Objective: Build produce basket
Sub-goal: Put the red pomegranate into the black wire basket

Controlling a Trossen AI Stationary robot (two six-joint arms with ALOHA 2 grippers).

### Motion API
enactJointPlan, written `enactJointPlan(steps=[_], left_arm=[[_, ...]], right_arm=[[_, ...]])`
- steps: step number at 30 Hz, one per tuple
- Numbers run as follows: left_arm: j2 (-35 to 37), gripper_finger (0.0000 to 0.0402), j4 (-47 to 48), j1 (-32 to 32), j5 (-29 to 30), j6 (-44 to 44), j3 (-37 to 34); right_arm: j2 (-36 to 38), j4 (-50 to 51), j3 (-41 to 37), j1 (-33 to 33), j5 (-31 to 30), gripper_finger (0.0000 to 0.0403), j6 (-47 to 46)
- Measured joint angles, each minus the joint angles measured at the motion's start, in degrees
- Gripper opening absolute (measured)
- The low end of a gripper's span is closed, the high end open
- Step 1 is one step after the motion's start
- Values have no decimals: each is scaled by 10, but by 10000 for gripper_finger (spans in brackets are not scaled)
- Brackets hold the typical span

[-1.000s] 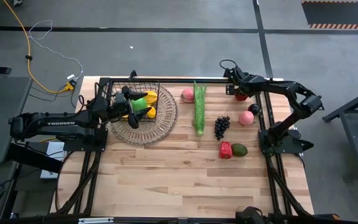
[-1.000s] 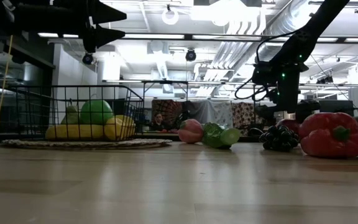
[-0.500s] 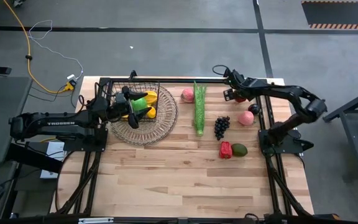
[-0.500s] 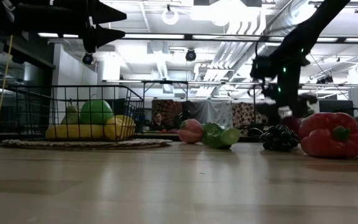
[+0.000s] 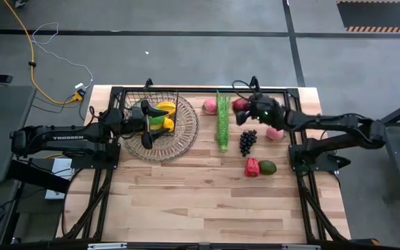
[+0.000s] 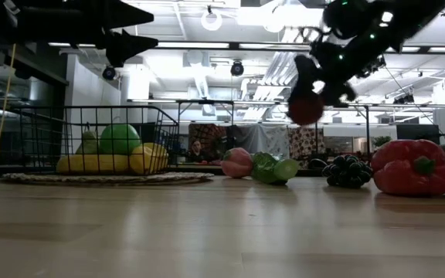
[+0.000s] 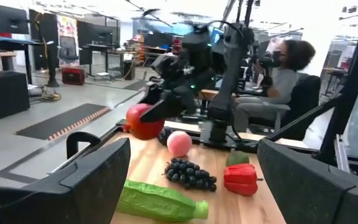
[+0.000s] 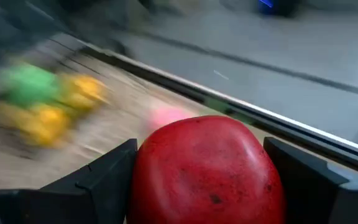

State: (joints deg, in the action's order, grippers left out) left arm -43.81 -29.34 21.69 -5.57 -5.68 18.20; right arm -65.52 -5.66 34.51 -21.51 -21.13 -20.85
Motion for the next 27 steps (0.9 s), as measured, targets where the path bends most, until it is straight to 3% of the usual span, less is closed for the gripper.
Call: enactJointPlan(steps=[4, 8, 15, 19, 27], left_arm=[[-15, 340, -7, 0, 7, 3, 0], [-64, 340, -15, 0, 22, 19, 15], [-212, 340, -19, -32, 52, 82, 80], [-284, 340, -33, -53, 83, 112, 120], [-352, 340, -44, -69, 88, 102, 164]], right_arm=[[-19, -245, -59, 25, 100, 306, 4], [-51, -346, -60, 42, 149, 308, 7], [-124, -361, 0, 77, 160, 309, 33], [-164, -361, 34, 88, 196, 310, 34], [-199, -361, 77, 111, 242, 310, 68]])
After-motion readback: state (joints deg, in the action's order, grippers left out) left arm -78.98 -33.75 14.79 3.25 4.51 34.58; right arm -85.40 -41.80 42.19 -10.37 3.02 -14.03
